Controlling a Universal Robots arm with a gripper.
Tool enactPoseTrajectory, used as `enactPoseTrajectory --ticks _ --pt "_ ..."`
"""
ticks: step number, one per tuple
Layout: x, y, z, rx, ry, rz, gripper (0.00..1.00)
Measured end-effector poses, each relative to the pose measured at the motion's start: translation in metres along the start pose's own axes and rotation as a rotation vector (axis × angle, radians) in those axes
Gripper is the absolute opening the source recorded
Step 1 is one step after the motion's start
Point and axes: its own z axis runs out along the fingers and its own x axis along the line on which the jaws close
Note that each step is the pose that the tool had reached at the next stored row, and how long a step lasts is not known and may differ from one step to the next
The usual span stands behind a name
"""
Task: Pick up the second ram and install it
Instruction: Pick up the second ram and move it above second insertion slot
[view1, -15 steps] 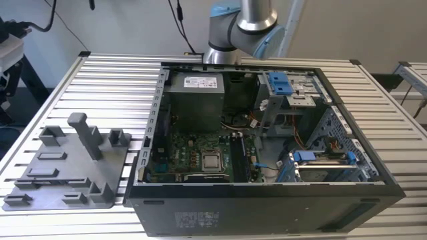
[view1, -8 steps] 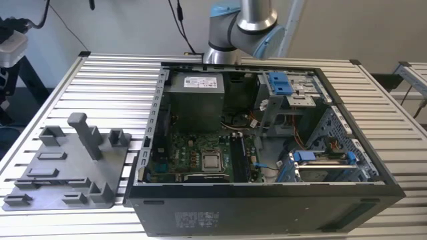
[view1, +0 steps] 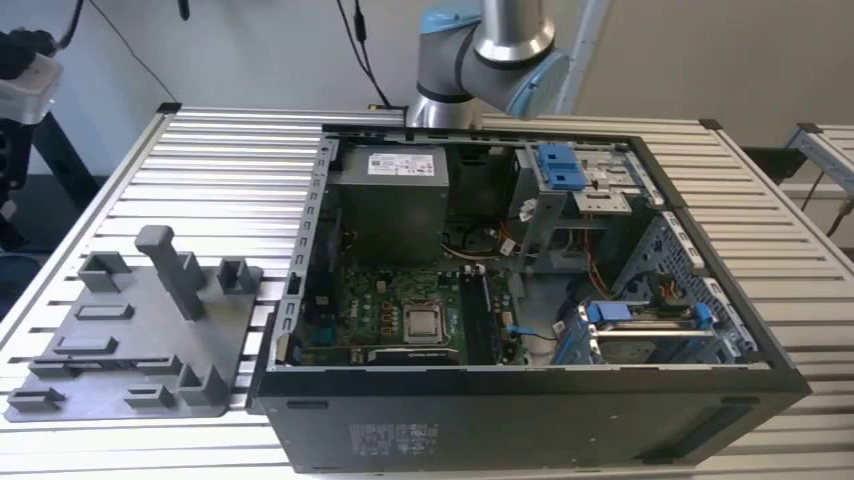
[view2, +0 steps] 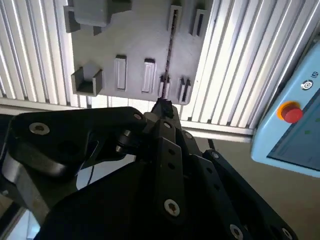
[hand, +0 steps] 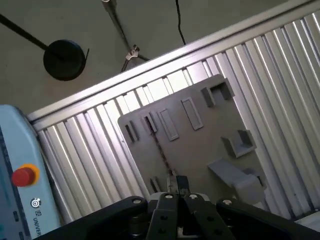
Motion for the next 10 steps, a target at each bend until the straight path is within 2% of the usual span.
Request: enactPoseTrajectory --ticks 4,10 --pt "0.0 0.0 0.0002 0.0008 0.003 -0.071 0.11" --pt "0.0001 0.0008 0.0027 0.0185 -0.0016 -0.119 0.11"
